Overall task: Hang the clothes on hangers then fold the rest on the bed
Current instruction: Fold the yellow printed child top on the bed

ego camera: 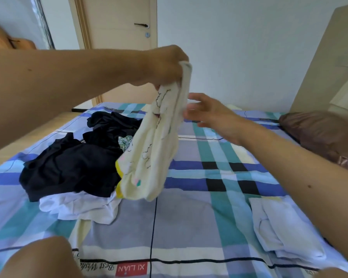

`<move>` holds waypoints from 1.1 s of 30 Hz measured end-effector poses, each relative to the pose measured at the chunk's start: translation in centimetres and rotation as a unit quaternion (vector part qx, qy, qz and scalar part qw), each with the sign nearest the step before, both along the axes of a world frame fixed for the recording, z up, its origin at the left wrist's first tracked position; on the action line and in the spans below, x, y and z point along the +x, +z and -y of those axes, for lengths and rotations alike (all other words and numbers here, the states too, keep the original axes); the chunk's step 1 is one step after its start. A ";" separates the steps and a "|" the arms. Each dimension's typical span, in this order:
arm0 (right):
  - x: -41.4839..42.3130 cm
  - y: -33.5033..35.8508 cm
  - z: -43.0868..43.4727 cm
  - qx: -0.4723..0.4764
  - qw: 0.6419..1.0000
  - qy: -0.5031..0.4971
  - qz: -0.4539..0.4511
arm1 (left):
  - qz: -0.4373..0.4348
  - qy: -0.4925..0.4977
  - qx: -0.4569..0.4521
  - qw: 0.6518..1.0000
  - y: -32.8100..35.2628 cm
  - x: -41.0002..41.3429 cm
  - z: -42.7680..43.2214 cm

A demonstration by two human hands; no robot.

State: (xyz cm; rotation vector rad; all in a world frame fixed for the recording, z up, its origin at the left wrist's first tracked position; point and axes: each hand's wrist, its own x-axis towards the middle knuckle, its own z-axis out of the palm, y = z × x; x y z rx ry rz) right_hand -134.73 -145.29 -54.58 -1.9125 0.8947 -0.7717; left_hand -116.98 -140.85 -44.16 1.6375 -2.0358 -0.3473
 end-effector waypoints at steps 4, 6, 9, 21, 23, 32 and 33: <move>3.8 -1.1 -0.5 0.041 0.996 0.037 0.069 | 0.065 0.012 0.028 0.997 -0.5 0.2 -0.2; 3.8 -1.6 -0.4 0.013 0.999 -0.017 0.024 | 0.091 0.049 0.013 0.995 -0.5 1.4 -0.4; 2.1 -2.7 0.1 -0.052 0.984 -0.083 -0.147 | 0.105 0.107 -0.007 0.989 -0.5 3.8 -0.4; -8.7 -1.8 5.8 -0.131 0.890 -0.381 -0.215 | 0.059 0.227 0.053 0.971 -2.6 9.5 0.9; -9.5 -0.4 6.4 -0.162 0.875 -0.407 -0.206 | 0.046 0.231 0.059 0.970 -2.8 9.8 1.3; -10.3 1.9 6.6 -0.174 0.873 -0.420 -0.177 | 0.081 0.226 0.085 0.967 -3.0 10.0 2.4; -10.4 1.8 6.5 -0.162 0.875 -0.424 -0.168 | 0.088 0.226 0.091 0.966 -3.1 10.4 2.5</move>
